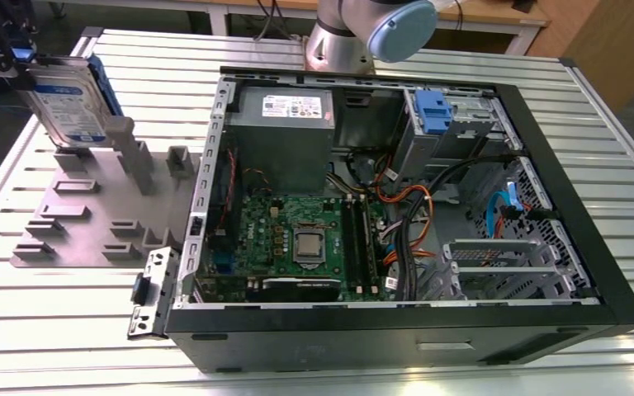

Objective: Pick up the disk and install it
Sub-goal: 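Pick up the disk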

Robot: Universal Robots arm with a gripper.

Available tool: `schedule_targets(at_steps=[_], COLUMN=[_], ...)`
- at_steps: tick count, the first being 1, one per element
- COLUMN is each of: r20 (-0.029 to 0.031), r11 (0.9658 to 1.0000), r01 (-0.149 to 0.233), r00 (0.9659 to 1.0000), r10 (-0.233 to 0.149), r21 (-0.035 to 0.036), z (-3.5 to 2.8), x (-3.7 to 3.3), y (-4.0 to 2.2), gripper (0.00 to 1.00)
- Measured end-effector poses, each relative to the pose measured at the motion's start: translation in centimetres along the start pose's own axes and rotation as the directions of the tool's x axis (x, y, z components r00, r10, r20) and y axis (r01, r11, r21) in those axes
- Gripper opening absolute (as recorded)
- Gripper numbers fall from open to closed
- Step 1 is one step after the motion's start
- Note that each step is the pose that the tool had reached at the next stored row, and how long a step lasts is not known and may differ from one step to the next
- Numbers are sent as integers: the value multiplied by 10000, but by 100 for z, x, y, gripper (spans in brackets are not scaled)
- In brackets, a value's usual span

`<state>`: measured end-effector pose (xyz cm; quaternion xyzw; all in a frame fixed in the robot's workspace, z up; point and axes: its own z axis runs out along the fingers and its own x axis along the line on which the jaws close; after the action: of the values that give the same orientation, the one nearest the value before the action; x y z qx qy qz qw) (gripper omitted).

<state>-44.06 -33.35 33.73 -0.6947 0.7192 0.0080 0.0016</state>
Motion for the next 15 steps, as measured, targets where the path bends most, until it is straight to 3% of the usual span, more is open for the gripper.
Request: schedule_targets(at_steps=[11, 15], r20=[-1, -1], r11=[10000, 10000], r01=[0, 0], r00=[10000, 10000], r10=[0, 0], r21=[-2, -3], z=[-7, -39], x=[0, 0], y=[0, 1], gripper=[37, 37])
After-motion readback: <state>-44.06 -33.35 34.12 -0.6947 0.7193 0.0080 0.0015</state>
